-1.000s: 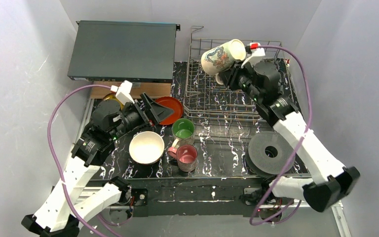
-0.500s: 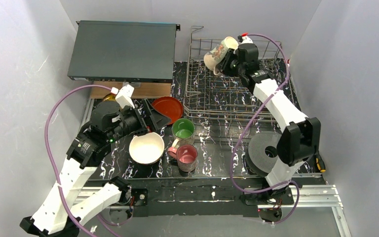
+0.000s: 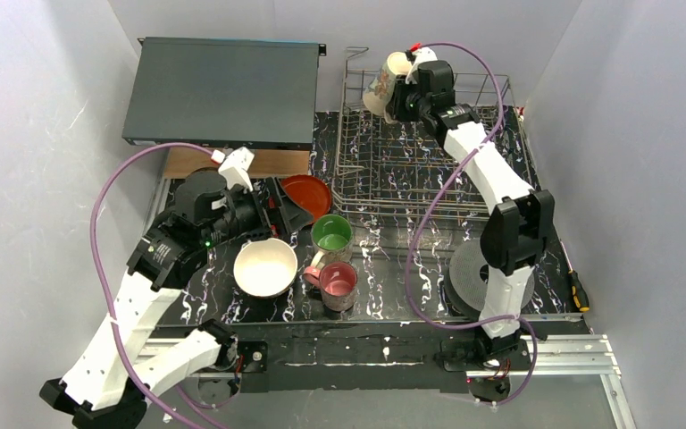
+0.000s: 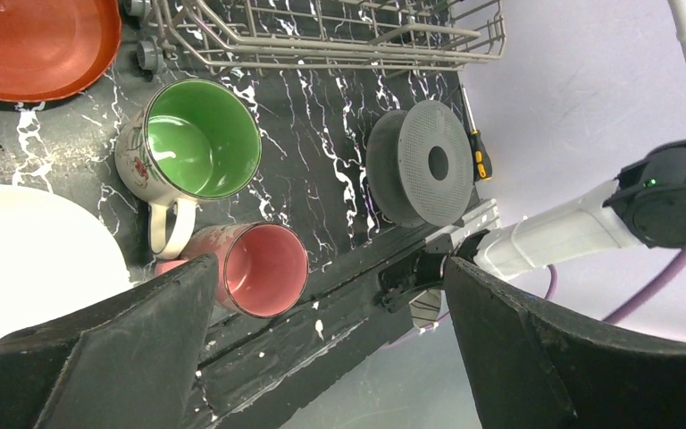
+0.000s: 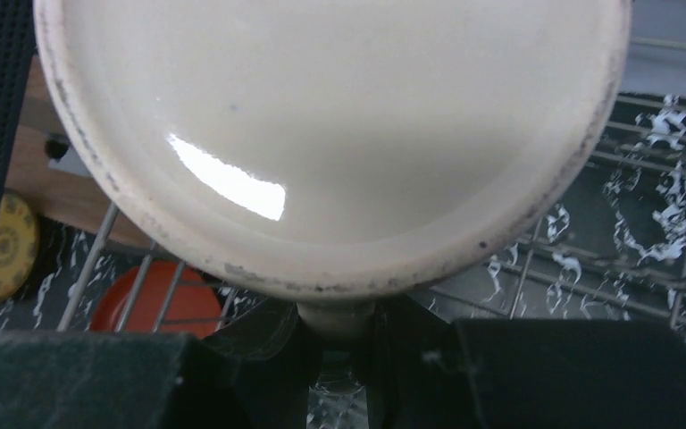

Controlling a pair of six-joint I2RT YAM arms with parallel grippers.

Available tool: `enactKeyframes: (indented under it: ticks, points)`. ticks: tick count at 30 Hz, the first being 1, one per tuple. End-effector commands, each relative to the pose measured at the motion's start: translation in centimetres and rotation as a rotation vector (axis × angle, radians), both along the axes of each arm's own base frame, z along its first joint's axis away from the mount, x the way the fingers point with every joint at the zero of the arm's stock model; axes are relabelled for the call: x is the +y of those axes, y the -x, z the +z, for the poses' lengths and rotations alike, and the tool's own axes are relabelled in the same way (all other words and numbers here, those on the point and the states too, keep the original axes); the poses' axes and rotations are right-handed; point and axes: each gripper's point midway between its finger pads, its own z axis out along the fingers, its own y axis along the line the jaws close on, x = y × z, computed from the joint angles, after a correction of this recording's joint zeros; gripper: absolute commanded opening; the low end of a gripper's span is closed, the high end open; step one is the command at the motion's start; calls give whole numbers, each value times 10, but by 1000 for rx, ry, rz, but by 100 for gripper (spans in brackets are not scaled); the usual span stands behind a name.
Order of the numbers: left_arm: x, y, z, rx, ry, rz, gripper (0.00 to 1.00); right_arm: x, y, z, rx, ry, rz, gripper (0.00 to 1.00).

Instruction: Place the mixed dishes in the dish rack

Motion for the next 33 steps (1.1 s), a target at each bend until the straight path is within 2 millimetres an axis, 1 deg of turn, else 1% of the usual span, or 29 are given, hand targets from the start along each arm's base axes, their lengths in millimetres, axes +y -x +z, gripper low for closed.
enactKeyframes:
  ticks: [1,7,9,14,16,20,25,29,33]
  points:
    - [-4,3,0,-1,-6,-47,98,-11,-42,78,-272,13,-53,1]
    - [-2,0,-2,-11,-25,-34,98,-12,-74,58,-255,69,-75,1]
    - [-1,-2,-2,-16,-34,-33,98,-11,-81,57,-259,80,-75,1]
    - [-2,-4,-3,-17,-45,-37,98,-11,-99,43,-255,90,-78,1]
    - [-2,-4,-2,-17,-46,-38,98,-12,-106,34,-245,98,-82,1]
    - [-1,-5,-2,-21,-50,-36,98,-10,-112,18,-229,103,-77,1]
    - [-2,-6,-4,-14,-54,-34,98,-13,-121,5,-226,118,-99,1]
    - [-2,-7,-3,-14,-52,-35,98,-15,-129,0,-225,109,-100,1]
    - [-3,-7,-2,-14,-51,-35,98,-15,-134,-14,-218,128,-87,1]
